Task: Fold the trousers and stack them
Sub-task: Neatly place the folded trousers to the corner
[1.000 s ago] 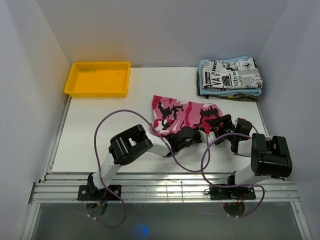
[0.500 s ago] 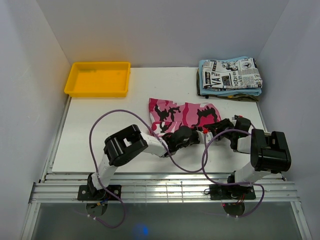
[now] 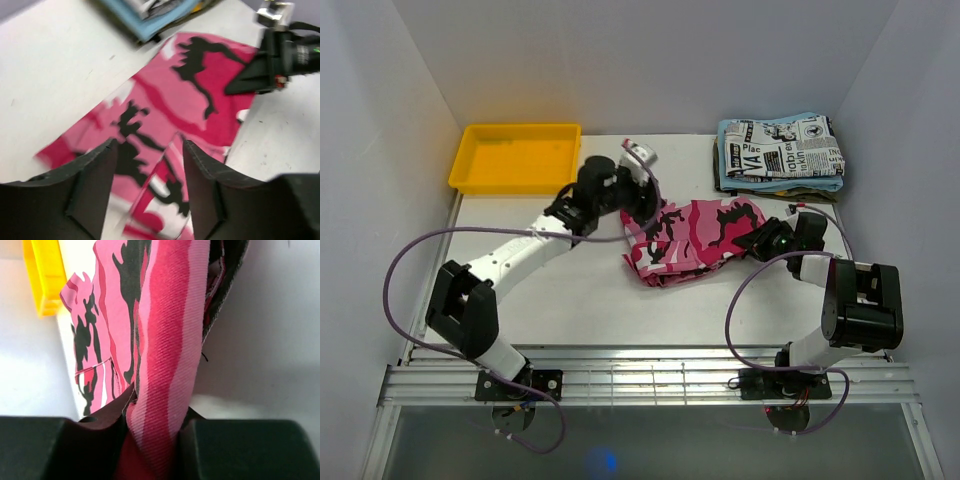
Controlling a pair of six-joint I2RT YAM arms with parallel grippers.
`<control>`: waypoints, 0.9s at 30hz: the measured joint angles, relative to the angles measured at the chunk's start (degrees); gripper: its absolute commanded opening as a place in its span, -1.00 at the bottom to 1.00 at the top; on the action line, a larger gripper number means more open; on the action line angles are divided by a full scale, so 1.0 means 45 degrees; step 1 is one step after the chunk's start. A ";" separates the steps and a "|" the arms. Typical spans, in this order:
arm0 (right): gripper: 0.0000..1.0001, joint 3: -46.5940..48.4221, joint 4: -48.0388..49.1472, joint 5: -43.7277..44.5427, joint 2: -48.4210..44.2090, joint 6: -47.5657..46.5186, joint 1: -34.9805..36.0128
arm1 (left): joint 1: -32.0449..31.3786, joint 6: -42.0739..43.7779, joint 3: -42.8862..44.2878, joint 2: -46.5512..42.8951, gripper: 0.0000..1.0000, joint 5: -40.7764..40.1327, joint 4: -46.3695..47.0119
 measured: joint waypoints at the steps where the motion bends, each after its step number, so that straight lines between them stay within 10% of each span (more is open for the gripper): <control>1: -0.84 0.0262 -0.0355 0.0049 -0.0044 -0.0476 0.0000 | 0.0942 -0.0763 0.0364 0.0180 0.42 0.0486 -0.0685; 8: -0.85 0.1690 -0.2419 0.0340 -0.0078 -0.3109 0.0199 | 0.4522 -0.5367 -0.1715 0.1506 0.51 0.3512 -0.1987; 19: -0.85 0.2579 -0.3876 0.0918 -0.0083 -0.5197 0.0821 | 0.3196 -1.0380 -0.4027 0.2234 0.62 0.5406 0.1151; 27: -0.84 0.3050 -0.4308 0.1083 -0.0097 -0.5858 0.1044 | 0.2793 -1.1657 -0.3954 0.3570 0.23 0.4415 0.1331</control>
